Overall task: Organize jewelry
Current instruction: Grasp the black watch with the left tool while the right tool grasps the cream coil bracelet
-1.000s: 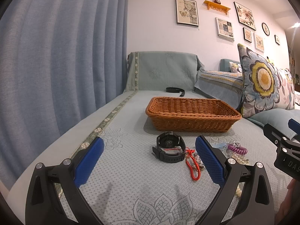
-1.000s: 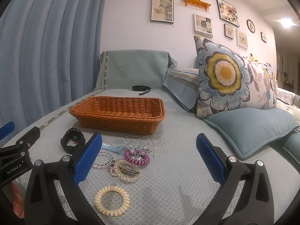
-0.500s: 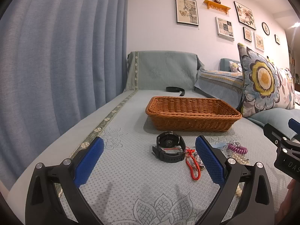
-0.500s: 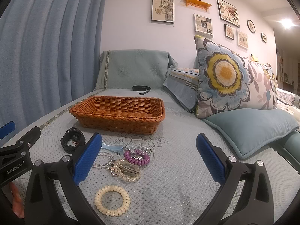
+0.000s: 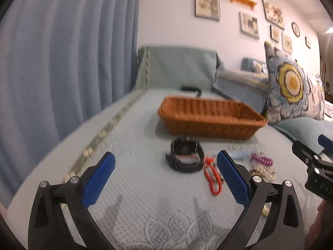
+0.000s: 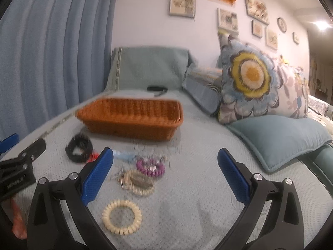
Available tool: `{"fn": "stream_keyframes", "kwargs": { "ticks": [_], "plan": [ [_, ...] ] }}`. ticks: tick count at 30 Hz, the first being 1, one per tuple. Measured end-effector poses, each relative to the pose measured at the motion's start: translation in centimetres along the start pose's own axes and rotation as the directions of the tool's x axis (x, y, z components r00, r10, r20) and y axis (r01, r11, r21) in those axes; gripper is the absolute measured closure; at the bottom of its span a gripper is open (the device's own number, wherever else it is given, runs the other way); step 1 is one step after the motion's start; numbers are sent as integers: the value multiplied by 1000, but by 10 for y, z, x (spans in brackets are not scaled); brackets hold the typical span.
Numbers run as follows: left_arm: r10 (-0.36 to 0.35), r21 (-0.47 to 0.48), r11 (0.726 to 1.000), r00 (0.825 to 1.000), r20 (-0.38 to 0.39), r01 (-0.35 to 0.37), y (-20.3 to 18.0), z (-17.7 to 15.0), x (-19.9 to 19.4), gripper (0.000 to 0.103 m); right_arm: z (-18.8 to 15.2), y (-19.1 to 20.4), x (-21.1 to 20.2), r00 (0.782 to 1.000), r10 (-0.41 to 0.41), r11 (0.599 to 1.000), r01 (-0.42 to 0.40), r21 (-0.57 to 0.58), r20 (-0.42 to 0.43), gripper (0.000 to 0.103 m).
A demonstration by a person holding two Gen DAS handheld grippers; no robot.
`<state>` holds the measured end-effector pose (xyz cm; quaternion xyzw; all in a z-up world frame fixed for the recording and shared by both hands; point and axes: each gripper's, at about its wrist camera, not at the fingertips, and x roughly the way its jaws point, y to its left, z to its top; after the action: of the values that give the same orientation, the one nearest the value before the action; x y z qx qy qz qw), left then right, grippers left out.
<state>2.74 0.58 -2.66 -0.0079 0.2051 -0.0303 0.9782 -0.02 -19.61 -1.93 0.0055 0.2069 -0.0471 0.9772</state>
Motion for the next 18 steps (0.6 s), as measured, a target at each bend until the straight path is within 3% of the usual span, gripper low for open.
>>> {"fn": "stream_keyframes", "kwargs": {
  "ticks": [2, 5, 10, 13, 16, 18],
  "plan": [
    [-24, -26, 999, 997, -77, 22, 7, 0, 11, 8, -1, -3, 5, 997, 41, 999, -42, -10, -69, 13],
    [-111, -101, 991, 972, -207, 92, 22, 1, 32, 17, -2, -10, 13, 976, 112, 993, -114, -3, -186, 30],
    [-241, -198, 963, 917, -318, 184, 41, 5, 56, 37, -14, -25, 18, 916, 232, 973, -222, 68, -327, 52],
    [-262, -253, 951, 900, -349, 179, 53, 7, 72, 50, -23, -21, 26, 873, 291, 957, -270, 110, -392, 67],
    [-303, -308, 932, 878, -372, 191, 59, 12, 88, 52, -29, -9, 35, 850, 303, 953, -281, 116, -431, 68],
    [-311, -319, 928, 872, -379, 192, 58, 15, 94, 52, -35, -1, 39, 837, 313, 949, -293, 117, -449, 68]
  ]
}}
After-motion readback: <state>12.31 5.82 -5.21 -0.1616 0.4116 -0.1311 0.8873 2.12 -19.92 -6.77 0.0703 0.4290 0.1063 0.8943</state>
